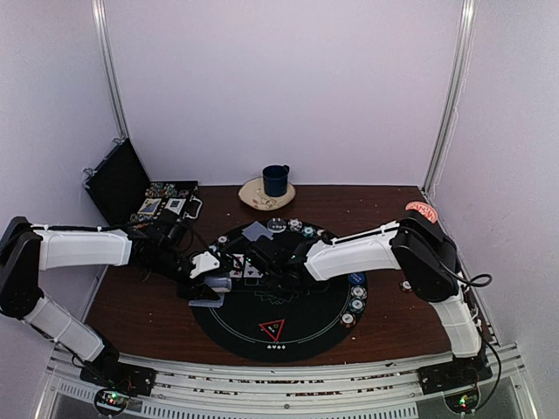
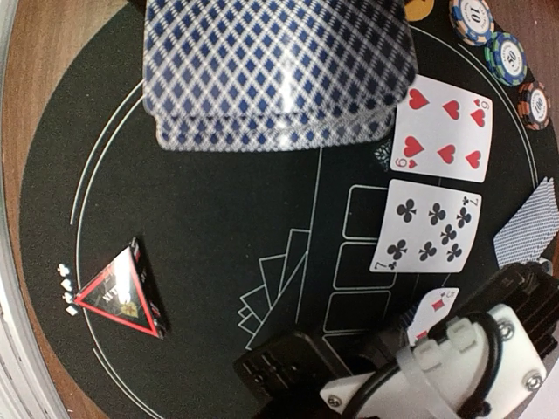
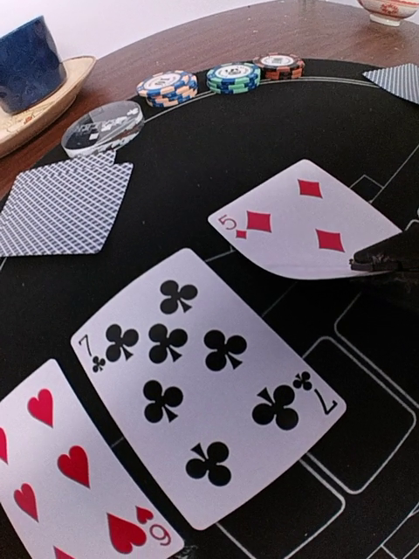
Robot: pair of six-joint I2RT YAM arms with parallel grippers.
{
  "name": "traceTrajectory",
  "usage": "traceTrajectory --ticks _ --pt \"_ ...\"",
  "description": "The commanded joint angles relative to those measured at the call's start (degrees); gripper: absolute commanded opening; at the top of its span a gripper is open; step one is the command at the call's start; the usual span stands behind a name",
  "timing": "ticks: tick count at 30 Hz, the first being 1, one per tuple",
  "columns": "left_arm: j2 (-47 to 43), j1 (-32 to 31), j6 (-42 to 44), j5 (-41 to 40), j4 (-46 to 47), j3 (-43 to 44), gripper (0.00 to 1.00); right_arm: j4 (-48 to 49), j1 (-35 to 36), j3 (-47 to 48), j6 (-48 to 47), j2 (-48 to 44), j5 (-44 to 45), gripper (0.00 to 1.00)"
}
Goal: Distribute texas hold em gaming equipment
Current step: Flop the poker card in the community card area.
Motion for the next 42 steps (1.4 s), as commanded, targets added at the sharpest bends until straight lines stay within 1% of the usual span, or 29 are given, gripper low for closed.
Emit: traceTrajectory --ticks 1,5,18,26,42 --pt "0.38 0.35 -0.39 0.71 2.11 1.08 0.34 3.43 -0.29 -3.15 -1.65 -0.84 -4.03 0.0" --pt "0.43 0.38 -0.42 0.81 2.18 1.08 0.34 6.32 -0.39 -6.03 -3.39 -2.12 -4.8 0.0" --pt "0.5 0.42 -0.38 0.81 2.2 1.17 0.34 9.1 -0.28 -7.1 -5.78 -1.9 -6.2 0.0" --pt "0.6 0.47 -0.36 0.7 2.19 1.17 0.34 8.03 0.04 -6.29 -6.07 -1.23 -7.46 0.0" --pt "0.75 0.4 -0.39 0.62 2.14 1.26 0.34 6.98 1.3 -4.27 -6.3 0.59 -6.95 0.02"
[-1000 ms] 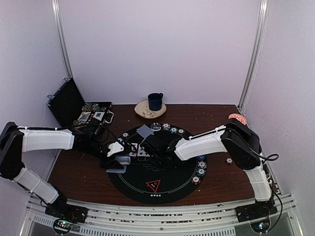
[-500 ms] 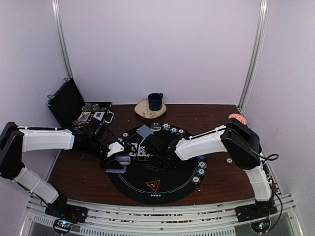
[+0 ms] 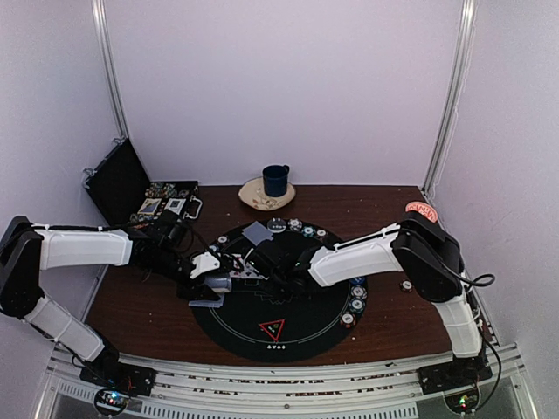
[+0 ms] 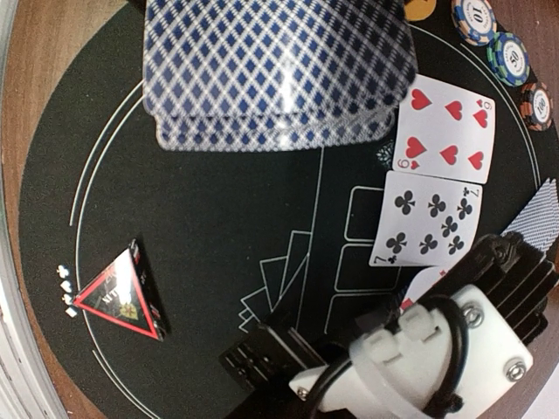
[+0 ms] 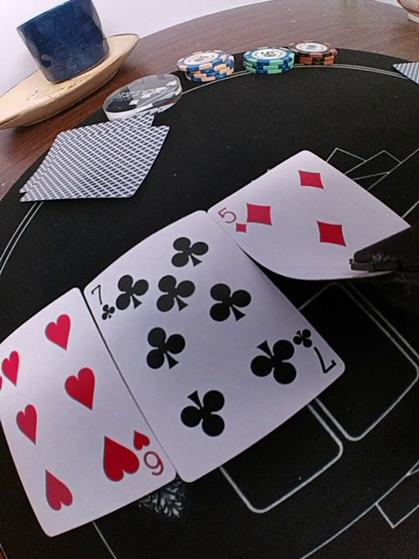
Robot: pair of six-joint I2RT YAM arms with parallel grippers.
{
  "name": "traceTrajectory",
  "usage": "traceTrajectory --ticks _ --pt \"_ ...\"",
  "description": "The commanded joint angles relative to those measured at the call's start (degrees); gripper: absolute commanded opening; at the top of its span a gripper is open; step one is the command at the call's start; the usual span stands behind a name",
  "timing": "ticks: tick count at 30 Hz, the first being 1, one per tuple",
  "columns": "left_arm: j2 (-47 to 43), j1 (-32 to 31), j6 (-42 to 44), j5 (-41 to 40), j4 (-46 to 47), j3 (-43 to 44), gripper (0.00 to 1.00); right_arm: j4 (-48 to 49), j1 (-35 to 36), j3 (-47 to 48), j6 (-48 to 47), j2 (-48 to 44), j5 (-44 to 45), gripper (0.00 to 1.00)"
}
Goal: Distribute texas hold em gaming equipment
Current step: Flop the poker card in the community card area.
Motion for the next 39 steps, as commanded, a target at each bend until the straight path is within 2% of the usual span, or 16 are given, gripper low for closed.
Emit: traceTrajectory --ticks 1,5,10,12,24,31,35,39 --pt "0.49 0.39 -0.44 0.61 2.19 1.26 0.34 -2.15 0.62 1.27 0.35 2.14 -1.43 0.02" --pt "0.53 0.44 -0.4 0.66 2.15 1.26 0.34 -3.1 0.59 1.63 0.87 2.39 0.03 0.06" --pt "0.37 0.45 -0.44 0.52 2.14 1.26 0.34 -3.81 0.58 1.47 0.61 2.27 0.05 0.25" --pt "0.49 0.47 -0.42 0.46 2.16 1.26 0.34 -4.18 0.67 1.43 0.44 1.95 -0.59 0.28" --pt "0.45 0.53 -0.46 0.48 2.12 1.26 0.34 -2.64 1.33 -2.15 -0.88 -3.23 -7.04 0.28" --pt "0.37 0.52 -0.55 0.55 2.16 1.26 0.34 -3.09 1.4 -2.47 -0.73 -3.53 -6.34 0.19" --pt "0.27 0.55 -0.47 0.57 2.12 1.26 0.34 -2.74 1.37 -3.33 0.24 -6.08 -6.86 0.2" --pt "0.23 0.49 -0.46 0.64 2.2 1.23 0.34 -1.28 0.85 -5.47 2.18 -10.18 -3.55 0.23"
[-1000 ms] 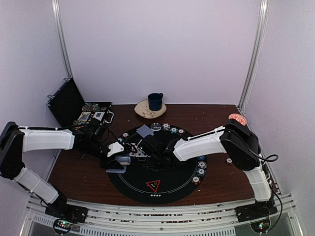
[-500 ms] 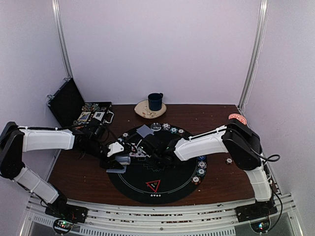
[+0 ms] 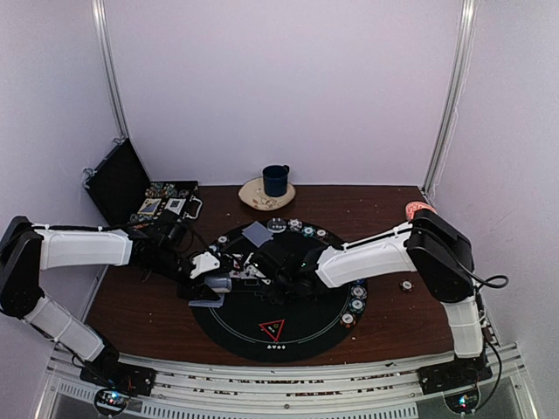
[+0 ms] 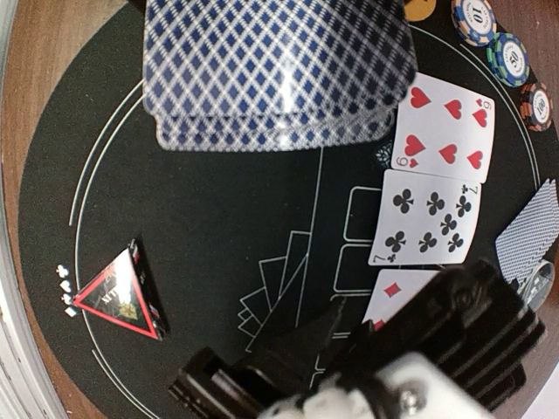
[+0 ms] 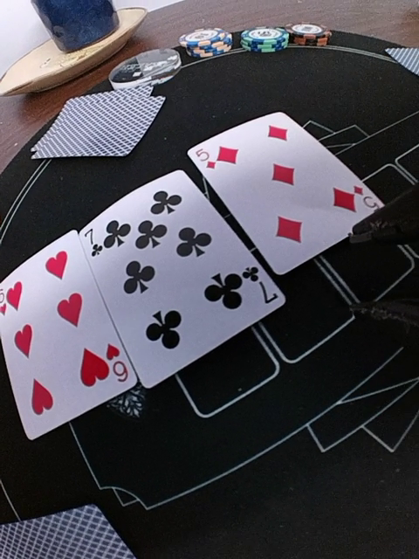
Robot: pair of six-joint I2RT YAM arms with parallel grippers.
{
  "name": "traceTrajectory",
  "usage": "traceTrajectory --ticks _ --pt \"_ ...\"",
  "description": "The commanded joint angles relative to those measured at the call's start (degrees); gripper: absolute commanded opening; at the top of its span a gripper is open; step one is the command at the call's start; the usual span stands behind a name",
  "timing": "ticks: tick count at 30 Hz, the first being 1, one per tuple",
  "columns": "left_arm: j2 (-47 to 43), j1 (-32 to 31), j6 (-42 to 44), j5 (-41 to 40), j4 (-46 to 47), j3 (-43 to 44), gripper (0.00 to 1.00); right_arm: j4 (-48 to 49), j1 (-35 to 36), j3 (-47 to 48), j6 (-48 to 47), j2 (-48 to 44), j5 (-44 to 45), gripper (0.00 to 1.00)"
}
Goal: Distribute texas hold em gaming equipment
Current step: Flop the poker card in the community card area, then move the all-in button to the small blind area.
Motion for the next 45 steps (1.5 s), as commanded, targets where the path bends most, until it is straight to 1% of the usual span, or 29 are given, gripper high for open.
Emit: traceTrajectory --ticks 1,2,6,8,11,15,17,20,22,24,28,34,42,45 --pt "0.27 0.43 -0.26 0.66 2.12 1.23 0.34 0.15 -0.54 -2.19 2.69 -6.44 2.2 0.23" --pt "0.27 0.43 -0.31 0.64 2.13 1.23 0.34 0.22 -0.91 -2.57 3.43 -7.46 2.33 0.24" --pt "0.04 0.49 -0.32 0.72 2.11 1.19 0.34 -0.7 -2.88 -3.13 7.77 -10.62 3.84 0.37" --pt "-0.08 0.49 -0.27 0.74 2.06 1.15 0.34 -1.26 -3.81 -3.31 10.36 -12.4 1.69 0.47" --pt "0.17 0.44 -0.31 0.74 2.11 1.19 0.34 0.35 -4.56 -4.88 14.82 -15.01 -2.39 0.62" --pt "0.27 0.42 -0.26 0.73 2.11 1.21 0.34 1.18 -5.17 -6.14 20.65 -16.83 -5.17 0.75" --pt "0.27 0.43 -0.29 0.69 2.02 1.23 0.34 1.41 -5.5 -6.93 23.69 -17.66 -4.65 0.82" --pt "0.28 0.43 -0.29 0.6 2.08 1.19 0.34 0.68 -6.87 -8.54 28.55 -19.42 -4.14 0.85" --pt "0.27 0.43 -0.27 0.65 2.09 1.22 0.34 1.39 -7.01 -10.2 27.13 -19.86 -7.97 0.88" --pt "0.21 0.43 -0.32 0.63 2.1 1.24 0.34 -1.17 -6.72 -10.24 25.83 -19.34 -12.41 0.92" --pt "0.1 0.42 -0.34 0.56 2.1 1.15 0.34 -3.37 -2.89 -12.68 21.68 -18.91 -13.69 0.99" --pt "0.45 0.47 -0.27 0.44 2.11 1.24 0.34 -2.38 2.36 -15.71 18.91 -18.28 -16.12 1.0" --pt "-0.31 0.43 -0.35 0.39 2.17 0.97 0.34 -1.64 6.12 -14.7 18.64 -13.26 -17.98 1.0" --pt "0.05 0.48 -0.31 0.31 2.2 1.06 0.34 -2.76 6.61 -13.62 19.47 -11.21 -18.35 1.0"
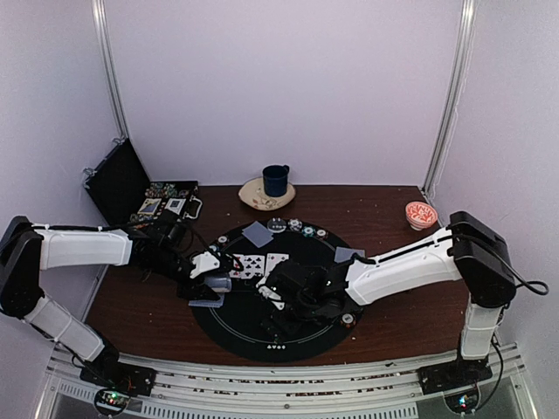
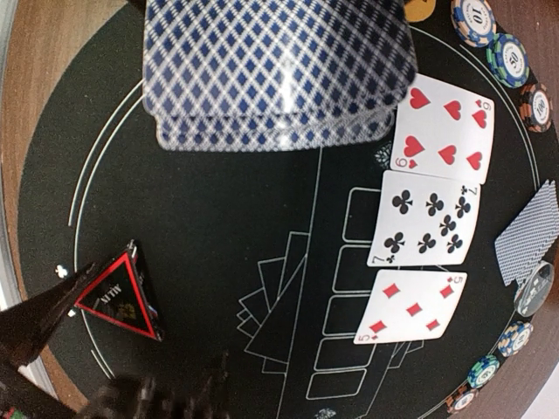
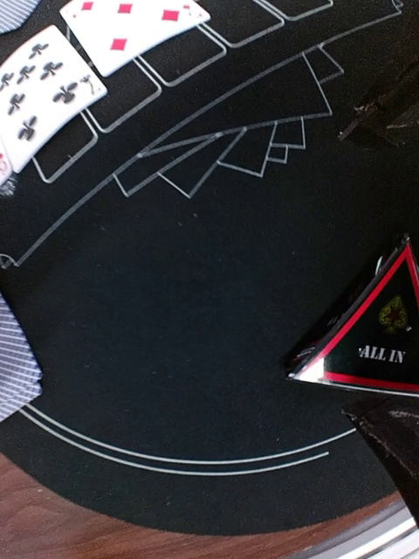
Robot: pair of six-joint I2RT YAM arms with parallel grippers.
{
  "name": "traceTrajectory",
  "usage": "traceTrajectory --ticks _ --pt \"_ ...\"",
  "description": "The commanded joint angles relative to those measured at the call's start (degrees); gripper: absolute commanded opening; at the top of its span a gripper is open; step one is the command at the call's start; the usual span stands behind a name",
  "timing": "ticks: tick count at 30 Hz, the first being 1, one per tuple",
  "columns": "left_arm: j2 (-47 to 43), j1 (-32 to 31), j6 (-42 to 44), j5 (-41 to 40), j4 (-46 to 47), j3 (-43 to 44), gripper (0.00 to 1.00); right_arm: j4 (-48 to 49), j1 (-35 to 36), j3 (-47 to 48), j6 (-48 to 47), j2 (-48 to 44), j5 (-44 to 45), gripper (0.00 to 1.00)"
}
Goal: Distribute texas hold em gaming equipment
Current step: Move the all-in button to the small blind area.
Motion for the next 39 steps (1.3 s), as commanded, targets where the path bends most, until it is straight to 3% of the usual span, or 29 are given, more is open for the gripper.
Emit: traceTrajectory --ticks 1,12,18,29,39 --pt "0.09 0.31 -0.33 0.28 2.15 1.08 0.34 -1.04 0.85 1.68 0.4 3.07 -1.5 1.0" --pt "0.12 0.34 -0.43 -0.11 2.36 1.02 0.34 -1.62 1.22 0.32 4.1 2.96 -5.06 1.0" --pt "0.27 0.38 -0.52 -0.09 2.39 1.08 0.34 -1.45 2.23 -0.73 6.85 2.12 -3.81 0.93" --pt "0.08 0.31 -0.61 -0.13 2.44 0.99 0.34 -7.12 6.82 2.85 9.28 4.14 3.83 0.93" --pt "0.01 0.33 -0.7 -0.02 2.34 1.01 0.34 -6.45 6.83 2.57 13.22 4.72 8.35 0.84"
